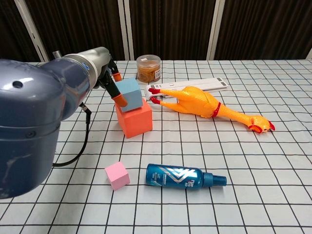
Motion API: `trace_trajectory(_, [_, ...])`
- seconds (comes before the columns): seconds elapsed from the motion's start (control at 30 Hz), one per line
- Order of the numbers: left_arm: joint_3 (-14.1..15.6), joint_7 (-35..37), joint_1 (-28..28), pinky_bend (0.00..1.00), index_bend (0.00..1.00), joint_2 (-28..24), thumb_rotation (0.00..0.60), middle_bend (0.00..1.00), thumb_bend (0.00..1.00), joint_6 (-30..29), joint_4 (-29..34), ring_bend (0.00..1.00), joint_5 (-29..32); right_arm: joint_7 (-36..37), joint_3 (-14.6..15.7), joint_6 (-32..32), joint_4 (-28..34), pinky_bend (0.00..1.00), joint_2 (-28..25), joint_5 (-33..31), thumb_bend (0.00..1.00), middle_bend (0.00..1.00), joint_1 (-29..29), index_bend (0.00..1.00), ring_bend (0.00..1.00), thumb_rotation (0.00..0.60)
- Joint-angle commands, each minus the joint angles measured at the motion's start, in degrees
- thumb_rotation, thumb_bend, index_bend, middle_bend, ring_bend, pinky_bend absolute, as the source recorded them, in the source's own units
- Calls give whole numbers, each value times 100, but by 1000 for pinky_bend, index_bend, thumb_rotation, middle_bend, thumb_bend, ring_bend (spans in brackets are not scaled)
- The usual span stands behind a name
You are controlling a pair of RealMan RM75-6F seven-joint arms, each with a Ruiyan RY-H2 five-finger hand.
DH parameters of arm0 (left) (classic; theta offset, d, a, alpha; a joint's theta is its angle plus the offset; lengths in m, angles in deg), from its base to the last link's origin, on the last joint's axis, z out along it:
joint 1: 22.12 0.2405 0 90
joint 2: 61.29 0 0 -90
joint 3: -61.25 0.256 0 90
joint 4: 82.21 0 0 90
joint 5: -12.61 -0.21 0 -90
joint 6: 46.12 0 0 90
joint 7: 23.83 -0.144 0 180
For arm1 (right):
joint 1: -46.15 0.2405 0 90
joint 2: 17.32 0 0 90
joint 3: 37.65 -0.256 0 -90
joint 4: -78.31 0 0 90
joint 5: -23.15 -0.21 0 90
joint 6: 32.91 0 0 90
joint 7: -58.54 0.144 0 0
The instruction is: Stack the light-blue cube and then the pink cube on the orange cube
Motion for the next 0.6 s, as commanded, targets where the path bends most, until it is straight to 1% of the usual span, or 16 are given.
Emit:
trace_trajectory(0.03, [-7, -19, 10, 1000, 555, 2, 600, 975, 276, 6, -4, 890, -19, 0, -6, 6, -2, 221, -1, -8, 96, 79, -3, 103, 160, 600])
trace_trajectory(0.6, [-83, -106, 58, 1000, 554, 82, 600, 975, 276, 96, -72, 890, -57, 8, -6, -7, -2, 222, -16, -10, 96, 79, -3, 103, 160, 600])
